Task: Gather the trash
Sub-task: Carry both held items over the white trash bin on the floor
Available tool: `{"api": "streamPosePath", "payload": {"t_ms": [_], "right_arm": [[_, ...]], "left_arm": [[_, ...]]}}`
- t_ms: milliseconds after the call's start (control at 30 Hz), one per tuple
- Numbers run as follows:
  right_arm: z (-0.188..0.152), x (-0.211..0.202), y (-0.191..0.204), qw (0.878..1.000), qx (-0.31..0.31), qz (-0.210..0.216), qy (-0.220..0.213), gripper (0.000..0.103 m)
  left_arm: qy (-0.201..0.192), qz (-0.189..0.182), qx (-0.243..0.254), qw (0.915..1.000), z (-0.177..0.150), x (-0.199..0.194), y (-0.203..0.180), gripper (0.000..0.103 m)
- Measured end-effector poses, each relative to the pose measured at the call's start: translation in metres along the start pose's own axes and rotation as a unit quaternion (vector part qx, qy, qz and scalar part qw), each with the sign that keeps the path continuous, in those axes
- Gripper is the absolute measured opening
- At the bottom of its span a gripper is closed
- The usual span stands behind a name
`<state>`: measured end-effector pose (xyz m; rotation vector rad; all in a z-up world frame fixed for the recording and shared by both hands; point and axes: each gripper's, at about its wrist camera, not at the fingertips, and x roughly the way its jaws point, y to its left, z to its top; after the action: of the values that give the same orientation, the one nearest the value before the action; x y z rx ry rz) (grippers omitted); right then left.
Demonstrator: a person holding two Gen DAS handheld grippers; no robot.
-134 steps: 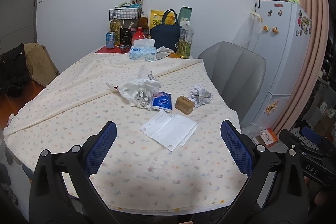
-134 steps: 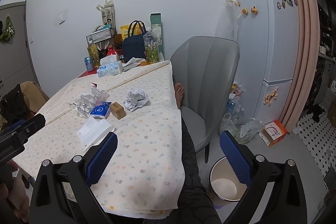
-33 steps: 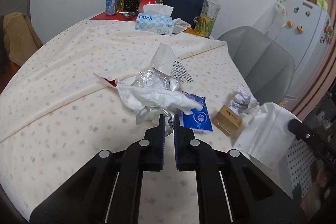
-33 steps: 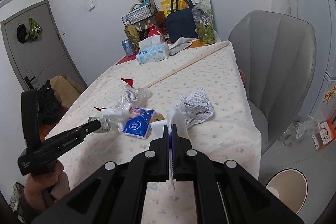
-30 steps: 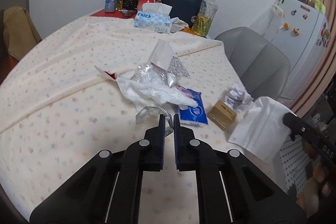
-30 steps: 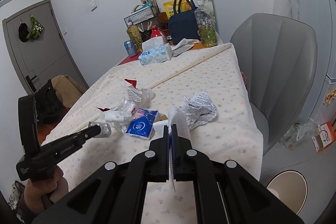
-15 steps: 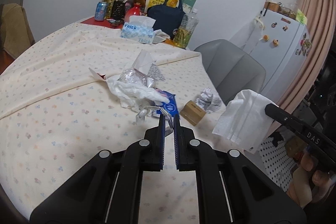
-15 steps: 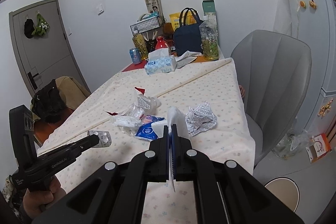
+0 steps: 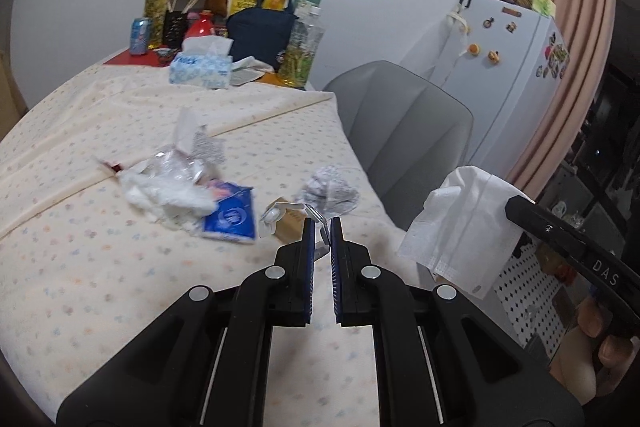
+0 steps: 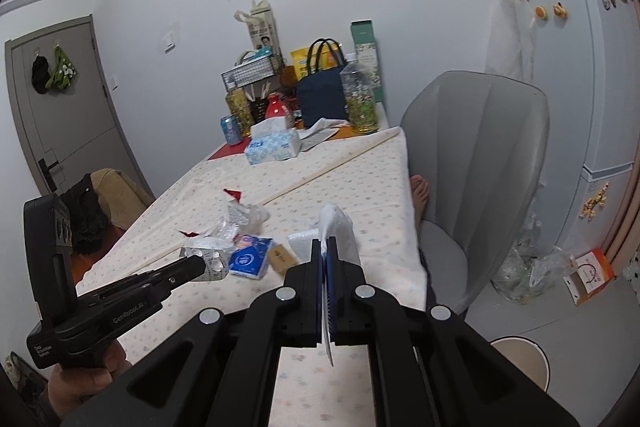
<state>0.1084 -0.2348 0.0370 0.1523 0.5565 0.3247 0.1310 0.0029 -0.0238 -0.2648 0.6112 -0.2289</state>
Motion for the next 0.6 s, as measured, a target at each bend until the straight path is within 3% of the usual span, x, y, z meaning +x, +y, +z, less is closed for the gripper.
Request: {"api": "streamPosePath", "payload": {"t_ms": [333, 600], "right_arm": [[-0.004, -0.023, -0.072, 0.995, 0.033, -0.089, 0.006, 0.003], [-0.018, -0.036, -0.129, 0.988, 0.066, -0.136, 0.014, 0.003]], "left_arm": [[0.023, -0.047, 0.054, 0.9972, 0.007, 0.044, -0.072, 0.008], [0.059, -0.081, 0.086, 0.9913, -0.009, 0.082, -0.132, 0.008]]}}
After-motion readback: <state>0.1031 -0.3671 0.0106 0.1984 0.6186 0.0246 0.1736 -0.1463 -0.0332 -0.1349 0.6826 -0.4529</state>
